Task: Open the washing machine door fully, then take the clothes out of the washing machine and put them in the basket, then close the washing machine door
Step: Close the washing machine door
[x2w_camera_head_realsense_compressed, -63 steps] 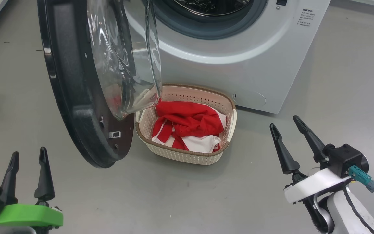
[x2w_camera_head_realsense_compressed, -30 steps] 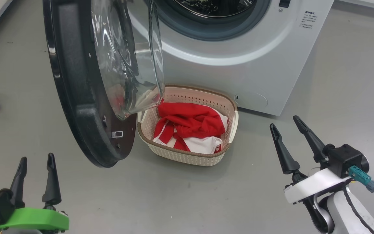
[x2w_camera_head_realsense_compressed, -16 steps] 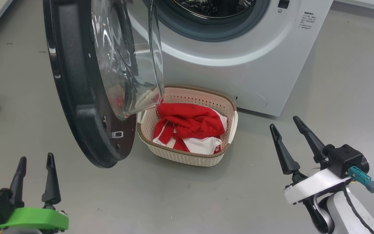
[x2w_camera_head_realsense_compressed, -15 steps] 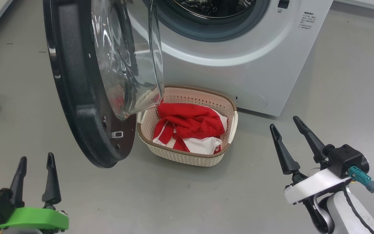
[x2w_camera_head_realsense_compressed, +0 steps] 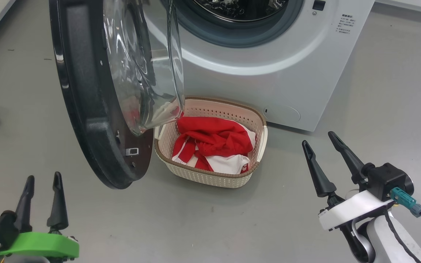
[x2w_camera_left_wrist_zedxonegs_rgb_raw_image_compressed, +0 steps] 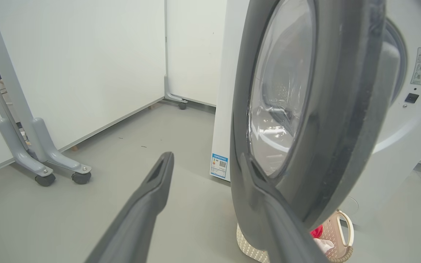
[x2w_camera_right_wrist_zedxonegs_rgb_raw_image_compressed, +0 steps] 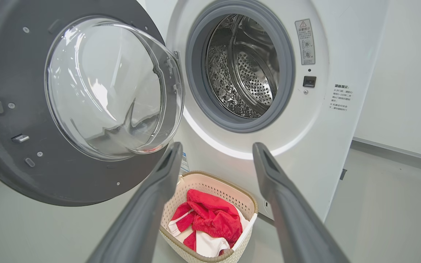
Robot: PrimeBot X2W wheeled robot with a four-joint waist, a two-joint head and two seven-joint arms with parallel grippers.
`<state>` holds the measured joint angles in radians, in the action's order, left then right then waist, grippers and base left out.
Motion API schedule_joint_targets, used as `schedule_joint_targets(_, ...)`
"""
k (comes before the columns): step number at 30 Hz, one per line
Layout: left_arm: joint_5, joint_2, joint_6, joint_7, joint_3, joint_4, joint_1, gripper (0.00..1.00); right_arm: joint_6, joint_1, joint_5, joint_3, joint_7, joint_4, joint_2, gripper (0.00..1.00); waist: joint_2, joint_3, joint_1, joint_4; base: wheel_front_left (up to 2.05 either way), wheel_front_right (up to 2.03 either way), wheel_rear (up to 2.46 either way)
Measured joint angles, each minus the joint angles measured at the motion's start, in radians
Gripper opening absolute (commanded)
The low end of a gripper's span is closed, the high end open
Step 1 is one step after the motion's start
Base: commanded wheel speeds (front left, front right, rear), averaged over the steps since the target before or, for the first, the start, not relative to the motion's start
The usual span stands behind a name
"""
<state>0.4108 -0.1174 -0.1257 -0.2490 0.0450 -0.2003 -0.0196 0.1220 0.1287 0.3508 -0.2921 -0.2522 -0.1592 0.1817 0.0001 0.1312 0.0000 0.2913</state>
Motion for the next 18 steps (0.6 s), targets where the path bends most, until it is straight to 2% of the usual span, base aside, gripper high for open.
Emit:
schedule_joint_targets(13,0.015,-0.004,0.000,0.000,-0.011,-0.018,0.000,0.00,0.000,-0.001,0.000,-0.006,0.000,-0.003,0.000,1.00,0.0000,-0.002,0.0000,0.001,0.00,0.00,0.00)
schedule_joint_targets(18,0.061,-0.004,0.000,0.000,-0.019,-0.011,-0.007,0.00,0.000,-0.001,0.000,-0.004,0.000,-0.003,0.000,1.00,0.0000,0.001,0.0000,0.003,0.00,0.00,0.00)
